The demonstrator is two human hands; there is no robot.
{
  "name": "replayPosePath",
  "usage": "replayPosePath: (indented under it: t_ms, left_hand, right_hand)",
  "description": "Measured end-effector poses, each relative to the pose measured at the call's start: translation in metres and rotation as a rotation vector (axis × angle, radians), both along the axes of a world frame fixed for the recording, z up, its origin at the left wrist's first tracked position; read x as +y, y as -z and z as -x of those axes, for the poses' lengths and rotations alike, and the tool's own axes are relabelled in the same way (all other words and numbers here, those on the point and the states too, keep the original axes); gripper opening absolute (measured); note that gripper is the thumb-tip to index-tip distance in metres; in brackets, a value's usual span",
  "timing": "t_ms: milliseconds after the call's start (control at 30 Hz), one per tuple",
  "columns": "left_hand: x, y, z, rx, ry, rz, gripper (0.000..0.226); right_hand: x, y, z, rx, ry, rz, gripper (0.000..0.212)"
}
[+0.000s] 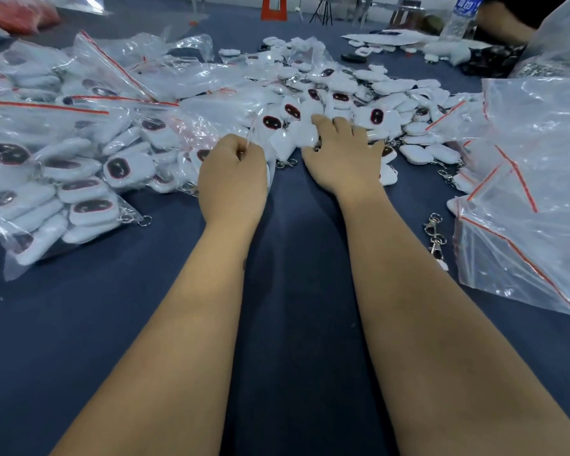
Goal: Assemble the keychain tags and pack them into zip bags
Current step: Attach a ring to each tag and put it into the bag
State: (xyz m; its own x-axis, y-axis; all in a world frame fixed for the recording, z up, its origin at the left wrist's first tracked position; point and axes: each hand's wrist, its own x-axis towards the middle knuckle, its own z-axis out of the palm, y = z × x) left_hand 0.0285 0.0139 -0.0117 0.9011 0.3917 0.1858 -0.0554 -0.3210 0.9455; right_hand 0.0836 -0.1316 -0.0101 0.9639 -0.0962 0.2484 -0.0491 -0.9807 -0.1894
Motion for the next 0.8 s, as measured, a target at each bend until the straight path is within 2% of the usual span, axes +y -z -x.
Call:
replayPosePath:
  t_ms: [267,433,500,567,633,667,733,800]
  left_hand:
    - [0.006,0.002,0.004,0.005,0.039,-0.005,0.025]
    - [-0.002,-0.002,0.007,0.045,-0.021,-0.231,0.025]
    - [-0.002,-0.003,0.007,0.048,-0.006,-0.27,0.018]
    - [-0.001,-0.003,0.007,0.052,0.02,-0.248,0.009]
    - [-0.001,-0.005,0.009,0.037,0.031,-0.172,0.009]
    - [-0.001,-0.005,0.01,0.013,0.035,-0.126,0.012]
    - [-0.001,-0.004,0.013,-0.064,0.064,-0.051,0.021]
    - [-0.002,-0.004,0.014,-0.109,0.112,-0.074,0.027]
  right_hand:
    - [0.0,0.001,0.053,-0.143,0.015,-0.062,0.029]
    - [-0.003,0.0,0.068,-0.158,-0.035,-0.404,0.055]
    - [-0.003,-0.001,0.071,-0.158,-0.011,-0.437,0.056]
    - [-0.002,-0.003,0.071,-0.164,0.004,-0.445,0.044]
    - [-0.003,-0.005,0.071,-0.216,-0.005,-0.454,0.019]
    - [-0.003,-0.007,0.071,-0.255,-0.011,-0.453,0.014]
    - [-0.003,-0.009,0.071,-0.34,-0.018,-0.511,0.02]
    - [0.004,-0.015,0.075,-0.458,-0.045,-0.726,0.024]
